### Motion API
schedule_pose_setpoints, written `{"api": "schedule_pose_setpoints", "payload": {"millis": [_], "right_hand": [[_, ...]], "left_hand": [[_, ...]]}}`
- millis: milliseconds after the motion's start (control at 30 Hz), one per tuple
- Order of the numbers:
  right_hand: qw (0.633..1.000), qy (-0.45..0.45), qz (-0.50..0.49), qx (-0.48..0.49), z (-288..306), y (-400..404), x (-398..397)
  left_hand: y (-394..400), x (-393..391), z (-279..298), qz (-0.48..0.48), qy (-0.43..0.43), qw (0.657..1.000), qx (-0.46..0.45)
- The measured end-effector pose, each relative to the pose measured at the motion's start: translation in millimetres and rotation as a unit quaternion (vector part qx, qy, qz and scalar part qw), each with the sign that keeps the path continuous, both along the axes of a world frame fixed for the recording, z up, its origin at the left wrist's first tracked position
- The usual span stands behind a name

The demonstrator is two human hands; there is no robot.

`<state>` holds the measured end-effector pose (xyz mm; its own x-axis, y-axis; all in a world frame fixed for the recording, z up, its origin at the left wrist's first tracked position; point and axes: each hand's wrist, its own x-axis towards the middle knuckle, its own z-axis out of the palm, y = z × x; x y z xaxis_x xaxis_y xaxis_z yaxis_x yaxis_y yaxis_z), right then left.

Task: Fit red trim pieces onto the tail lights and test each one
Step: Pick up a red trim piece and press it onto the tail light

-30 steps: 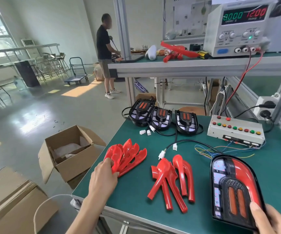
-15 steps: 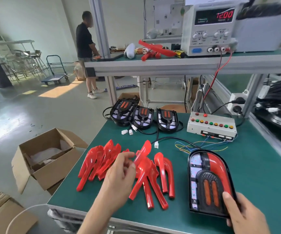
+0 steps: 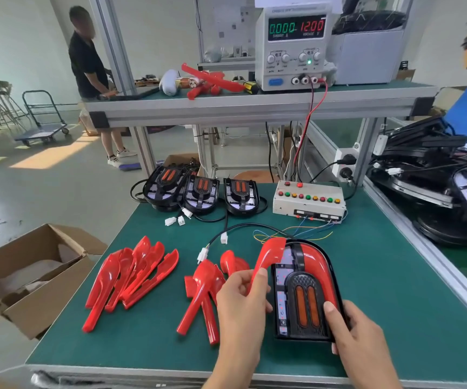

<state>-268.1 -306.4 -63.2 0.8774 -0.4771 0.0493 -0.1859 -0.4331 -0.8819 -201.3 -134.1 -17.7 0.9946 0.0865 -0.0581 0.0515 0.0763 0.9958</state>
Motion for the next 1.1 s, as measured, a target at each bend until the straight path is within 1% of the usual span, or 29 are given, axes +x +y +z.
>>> {"api": "schedule_pose_setpoints", "payload": {"millis": [67,167,233,333,400,467,633,767,833,933,1100], "right_hand": [[1.000,-0.001,0.002,0.001,-1,0,0],[1.000,-0.004,0.007,-0.006,-2,1,-1],[1.000,-0.006,0.010,-0.008,-3,1,-1],[1.000,-0.012,0.009,-0.010,-5,-1,0],[1.000,-0.014,0.010,-0.009,-6,-1,0],[1.000,-0.018,0.013,-0.010,-8,-1,0],[0.999,-0.037,0.017,-0.006,-8,0,1],[0.999,-0.045,0.021,-0.001,-4,1,1],[0.999,-0.042,0.024,-0.002,-5,1,0],[0.999,-0.038,0.019,0.001,-7,0,-1],[0.999,-0.041,0.010,0.003,-5,-1,-1]], "left_hand": [[-3,-3,-1,-0.002,-0.017,0.998,0.057],[-3,-5,-4,-0.016,-0.056,0.979,0.194],[-2,-5,-2,-0.017,-0.083,0.954,0.288],[-2,-5,3,-0.030,-0.101,0.909,0.404],[-3,-4,5,-0.041,-0.112,0.878,0.464],[-5,-3,7,-0.055,-0.127,0.853,0.502],[-13,2,7,-0.076,-0.163,0.813,0.554],[-7,12,7,-0.107,-0.167,0.797,0.571],[-2,14,7,-0.122,-0.154,0.802,0.564],[2,13,4,-0.136,-0.141,0.823,0.534],[0,11,2,-0.113,-0.171,0.830,0.519]]}}
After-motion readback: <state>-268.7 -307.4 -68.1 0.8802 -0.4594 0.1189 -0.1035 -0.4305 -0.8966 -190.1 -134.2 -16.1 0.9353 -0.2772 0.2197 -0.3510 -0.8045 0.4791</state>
